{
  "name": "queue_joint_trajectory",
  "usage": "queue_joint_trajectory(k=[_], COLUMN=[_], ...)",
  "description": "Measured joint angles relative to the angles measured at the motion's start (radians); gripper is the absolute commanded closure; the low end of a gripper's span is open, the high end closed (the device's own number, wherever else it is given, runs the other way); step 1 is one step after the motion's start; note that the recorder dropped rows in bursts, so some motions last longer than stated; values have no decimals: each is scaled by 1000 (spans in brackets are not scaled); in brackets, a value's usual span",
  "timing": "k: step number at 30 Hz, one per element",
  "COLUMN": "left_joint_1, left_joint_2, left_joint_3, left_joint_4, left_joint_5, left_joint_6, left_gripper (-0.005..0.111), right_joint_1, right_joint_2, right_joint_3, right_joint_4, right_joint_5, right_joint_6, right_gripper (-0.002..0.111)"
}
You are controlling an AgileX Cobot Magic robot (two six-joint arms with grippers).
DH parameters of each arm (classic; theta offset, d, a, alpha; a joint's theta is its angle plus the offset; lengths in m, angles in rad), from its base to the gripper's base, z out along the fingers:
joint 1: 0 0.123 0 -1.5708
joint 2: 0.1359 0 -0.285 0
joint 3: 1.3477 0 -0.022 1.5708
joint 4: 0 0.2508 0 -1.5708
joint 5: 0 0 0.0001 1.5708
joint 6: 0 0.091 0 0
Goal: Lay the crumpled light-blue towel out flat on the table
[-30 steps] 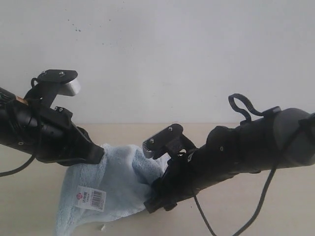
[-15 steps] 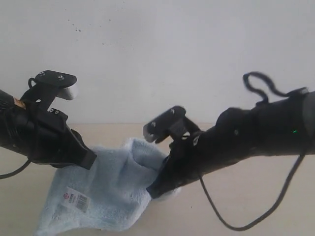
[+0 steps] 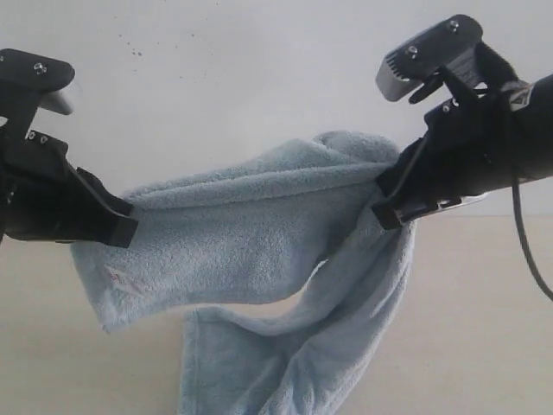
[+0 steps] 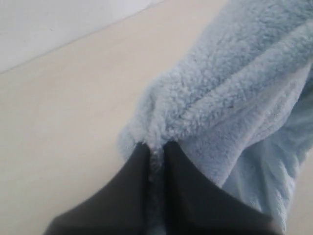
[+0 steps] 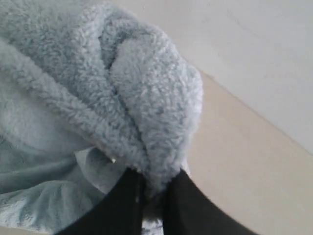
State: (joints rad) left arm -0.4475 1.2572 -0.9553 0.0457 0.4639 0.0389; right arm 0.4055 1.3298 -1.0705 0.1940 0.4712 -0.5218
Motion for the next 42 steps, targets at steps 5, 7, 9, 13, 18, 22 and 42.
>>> queue_joint_trajectory(k=[5, 7, 9, 13, 18, 22, 42], left_joint_1=[-11, -11, -11, -8, -5, 17, 45], left_joint_2=[0, 0, 0, 0, 0, 0, 63], left_joint_3=[55, 69, 75, 79, 79, 79, 79], left_joint_4=[146, 168, 180, 194, 206, 245, 328], left_joint_5=[-89, -99, -97, -77, -78, -53, -65], left_joint_6=[-162, -175, -179, -185, -185, -192, -244], left_gripper=[103, 103, 103, 103, 103, 103, 103], right_joint_1=[-25, -20, -8, 17, 23, 4, 578], right_joint_2=[57, 94, 128, 187, 218, 231, 525], right_joint_3=[-2, -2, -3, -5, -5, -5, -64], right_joint_4=[40, 46, 46, 46, 30, 3, 262], right_joint_5=[67, 73, 78, 88, 103, 110, -39], right_joint_6=[15, 22, 27, 33, 33, 40, 237], right_gripper=[107, 107, 107, 107, 69, 34, 57])
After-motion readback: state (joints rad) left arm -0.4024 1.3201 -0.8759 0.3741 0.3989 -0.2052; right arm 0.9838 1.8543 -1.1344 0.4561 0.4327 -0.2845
